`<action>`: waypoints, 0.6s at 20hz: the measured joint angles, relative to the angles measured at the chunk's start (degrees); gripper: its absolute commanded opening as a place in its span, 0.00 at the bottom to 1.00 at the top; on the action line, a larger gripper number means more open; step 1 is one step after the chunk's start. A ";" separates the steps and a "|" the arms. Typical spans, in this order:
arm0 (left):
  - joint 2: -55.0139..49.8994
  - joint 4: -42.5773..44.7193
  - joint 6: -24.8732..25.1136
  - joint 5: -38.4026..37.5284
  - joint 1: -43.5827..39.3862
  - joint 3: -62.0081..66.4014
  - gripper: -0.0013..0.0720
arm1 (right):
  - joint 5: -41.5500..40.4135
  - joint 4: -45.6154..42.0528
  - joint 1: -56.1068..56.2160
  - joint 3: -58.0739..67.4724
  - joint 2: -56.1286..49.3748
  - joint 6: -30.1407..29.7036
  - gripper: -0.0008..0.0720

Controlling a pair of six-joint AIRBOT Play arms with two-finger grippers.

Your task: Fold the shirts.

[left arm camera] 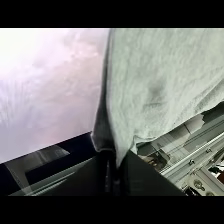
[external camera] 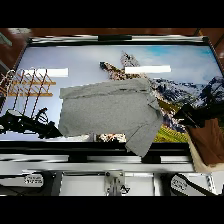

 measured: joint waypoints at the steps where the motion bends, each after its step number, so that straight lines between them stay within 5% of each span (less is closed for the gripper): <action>1: 0.02 -0.02 -0.04 -0.02 -0.22 0.00 0.06 | -0.02 -0.68 0.00 -0.22 -0.07 0.04 0.86; 12: 2.27 -0.96 0.68 -2.73 -0.81 1.49 0.06 | -6.16 -1.49 6.97 -5.84 -8.55 -1.55 0.78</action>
